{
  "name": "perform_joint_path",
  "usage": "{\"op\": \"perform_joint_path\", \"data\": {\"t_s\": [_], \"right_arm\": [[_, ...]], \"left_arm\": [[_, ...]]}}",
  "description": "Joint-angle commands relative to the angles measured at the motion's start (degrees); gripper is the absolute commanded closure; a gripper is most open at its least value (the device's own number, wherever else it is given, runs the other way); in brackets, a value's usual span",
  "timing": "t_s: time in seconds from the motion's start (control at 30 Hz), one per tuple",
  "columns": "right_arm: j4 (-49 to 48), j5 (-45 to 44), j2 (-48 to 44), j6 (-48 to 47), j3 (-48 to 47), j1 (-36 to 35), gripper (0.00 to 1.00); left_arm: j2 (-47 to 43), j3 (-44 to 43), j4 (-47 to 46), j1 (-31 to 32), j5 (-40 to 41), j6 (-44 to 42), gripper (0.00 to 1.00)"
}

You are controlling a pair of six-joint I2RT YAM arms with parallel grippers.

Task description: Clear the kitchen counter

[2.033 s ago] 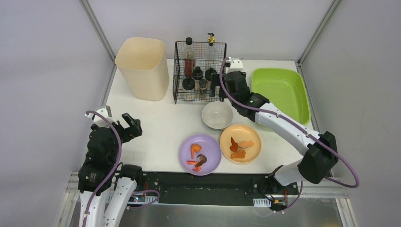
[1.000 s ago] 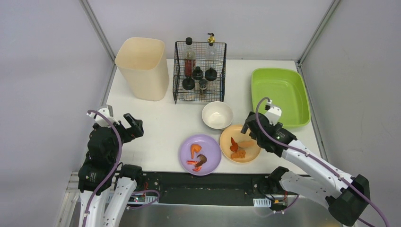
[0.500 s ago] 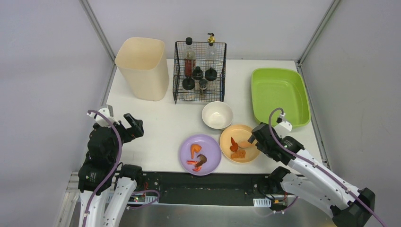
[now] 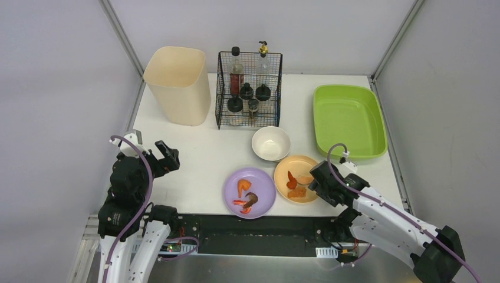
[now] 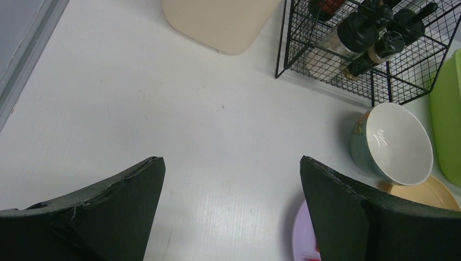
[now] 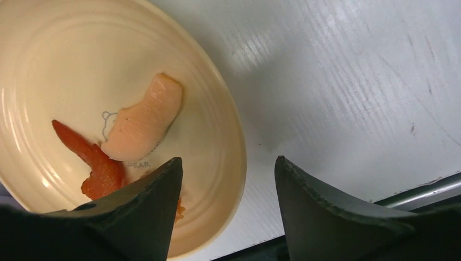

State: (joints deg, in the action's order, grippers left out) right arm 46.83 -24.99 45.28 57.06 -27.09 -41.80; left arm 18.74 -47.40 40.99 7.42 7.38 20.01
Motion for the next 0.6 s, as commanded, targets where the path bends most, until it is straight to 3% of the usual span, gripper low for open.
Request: {"op": "perform_joint_path", "data": {"t_s": [0.0,0.2,0.57], "right_arm": [[-4.26,2.23,0.59,2.78,2.09,0.15,0.37],[-5.01,1.72,-0.25,2.94,2.97,0.22,0.5],[-5.45,1.44,-0.92,2.93,3.43,0.14,0.87]], "left_arm": [[0.64,-0.15,-1.79,-0.1,-1.14,-0.37,0.0],[0.86,-0.2,-1.78,-0.06,-1.22,-0.41,0.0],[1.08,-0.11,-1.79,-0.13,-1.05,-0.41,0.0]]}}
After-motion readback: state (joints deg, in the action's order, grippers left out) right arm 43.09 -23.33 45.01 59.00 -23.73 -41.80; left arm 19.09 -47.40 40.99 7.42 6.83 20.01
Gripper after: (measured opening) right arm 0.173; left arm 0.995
